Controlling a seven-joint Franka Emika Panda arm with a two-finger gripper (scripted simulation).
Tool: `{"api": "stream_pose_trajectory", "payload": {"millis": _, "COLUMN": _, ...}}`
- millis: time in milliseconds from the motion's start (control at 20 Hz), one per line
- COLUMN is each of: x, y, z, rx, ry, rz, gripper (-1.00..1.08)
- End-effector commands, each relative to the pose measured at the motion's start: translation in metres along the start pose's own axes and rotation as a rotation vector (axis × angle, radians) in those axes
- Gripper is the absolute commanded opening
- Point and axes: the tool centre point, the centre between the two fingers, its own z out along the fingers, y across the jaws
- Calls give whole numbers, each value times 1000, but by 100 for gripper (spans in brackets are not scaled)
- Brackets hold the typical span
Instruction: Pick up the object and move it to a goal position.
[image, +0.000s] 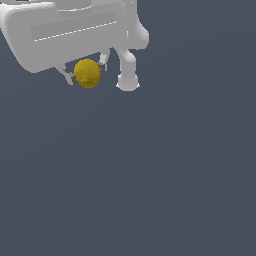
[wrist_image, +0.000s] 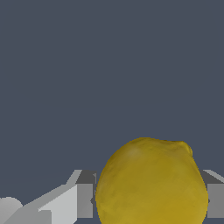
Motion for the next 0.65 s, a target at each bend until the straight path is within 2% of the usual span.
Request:
{"api": "stream_pose_trajectory", "payload": {"millis": 0, "x": -2, "y": 3, "z": -11, "rx": 0, "ry": 0, "rz": 0, "gripper": -100}}
{"api": "stream_pose_trajectory", "payload": {"millis": 600, "x": -6, "y": 8, "z": -29, "rx": 0, "ry": 0, "rz": 0, "gripper": -100}}
